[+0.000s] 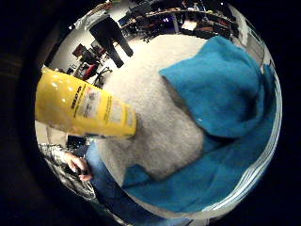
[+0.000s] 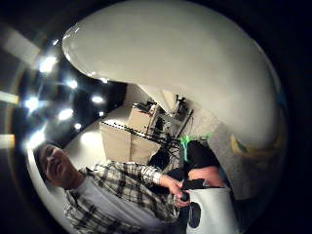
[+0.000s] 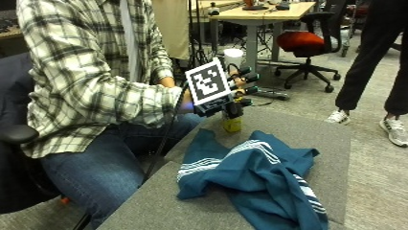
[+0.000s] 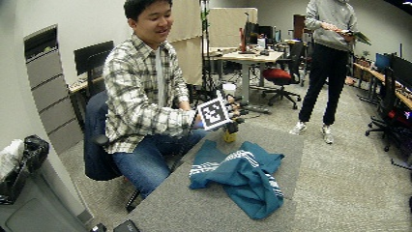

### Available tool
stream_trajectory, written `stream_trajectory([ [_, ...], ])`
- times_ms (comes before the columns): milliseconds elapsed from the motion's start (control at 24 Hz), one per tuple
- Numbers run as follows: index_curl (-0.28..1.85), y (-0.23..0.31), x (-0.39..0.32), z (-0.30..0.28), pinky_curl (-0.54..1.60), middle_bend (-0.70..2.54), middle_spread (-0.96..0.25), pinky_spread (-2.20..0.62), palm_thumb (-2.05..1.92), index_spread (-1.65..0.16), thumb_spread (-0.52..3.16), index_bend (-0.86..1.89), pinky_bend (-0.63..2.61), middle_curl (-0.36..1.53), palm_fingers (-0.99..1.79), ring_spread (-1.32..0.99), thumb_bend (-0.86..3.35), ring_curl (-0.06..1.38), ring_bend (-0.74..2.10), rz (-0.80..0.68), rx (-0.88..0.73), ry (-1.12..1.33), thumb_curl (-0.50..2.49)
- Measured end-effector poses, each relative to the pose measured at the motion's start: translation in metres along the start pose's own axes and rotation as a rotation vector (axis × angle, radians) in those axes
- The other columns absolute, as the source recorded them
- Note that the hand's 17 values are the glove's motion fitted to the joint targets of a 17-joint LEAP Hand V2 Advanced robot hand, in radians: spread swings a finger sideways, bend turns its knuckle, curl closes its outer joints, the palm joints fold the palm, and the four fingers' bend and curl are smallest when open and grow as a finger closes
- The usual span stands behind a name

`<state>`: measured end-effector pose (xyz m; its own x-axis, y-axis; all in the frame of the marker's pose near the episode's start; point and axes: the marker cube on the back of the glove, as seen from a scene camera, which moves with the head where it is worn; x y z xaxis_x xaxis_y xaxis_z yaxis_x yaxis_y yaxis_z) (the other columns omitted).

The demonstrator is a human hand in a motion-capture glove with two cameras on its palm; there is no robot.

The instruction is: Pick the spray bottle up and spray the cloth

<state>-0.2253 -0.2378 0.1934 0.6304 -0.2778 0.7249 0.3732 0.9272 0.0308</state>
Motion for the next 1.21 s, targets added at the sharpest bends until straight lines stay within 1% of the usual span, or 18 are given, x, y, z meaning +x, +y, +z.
stream_trajectory([
  [167, 0.23, 0.015, 0.001, -0.023, 0.31, 0.16, -0.12, 0.16, 0.65, -0.4, 0.91, 0.18, 0.52, 0.38, -0.07, 0.04, -0.09, 0.33, 0.31, 0.027, -0.033, 0.2, 0.53],
  [333, 0.26, 0.033, 0.005, -0.055, 0.3, 0.16, -0.13, 0.16, 0.52, -0.4, 0.95, 0.2, 0.49, 0.37, -0.05, 0.05, -0.09, 0.32, 0.28, 0.1, -0.08, 0.396, 0.49],
  [625, 0.29, 0.079, 0.016, -0.122, 0.28, 0.17, -0.13, 0.18, 0.43, -0.4, 0.98, 0.2, 0.45, 0.35, 0.0, 0.07, -0.05, 0.31, 0.27, 0.327, -0.173, 0.721, 0.46],
  [833, 0.3, 0.112, 0.018, -0.164, 0.27, 0.18, -0.13, 0.19, 0.42, -0.4, 0.99, 0.19, 0.43, 0.34, 0.0, 0.09, -0.04, 0.31, 0.26, 0.414, -0.167, 0.777, 0.45],
  [1000, 0.31, 0.131, 0.011, -0.181, 0.27, 0.18, -0.13, 0.19, 0.42, -0.4, 1.0, 0.19, 0.43, 0.33, 0.0, 0.1, -0.03, 0.31, 0.26, 0.418, -0.143, 0.794, 0.44],
  [1208, 0.31, 0.14, 0.003, -0.192, 0.26, 0.18, -0.13, 0.19, 0.43, -0.4, 1.0, 0.18, 0.42, 0.32, 0.02, 0.1, -0.02, 0.3, 0.26, 0.414, -0.12, 0.802, 0.44],
])
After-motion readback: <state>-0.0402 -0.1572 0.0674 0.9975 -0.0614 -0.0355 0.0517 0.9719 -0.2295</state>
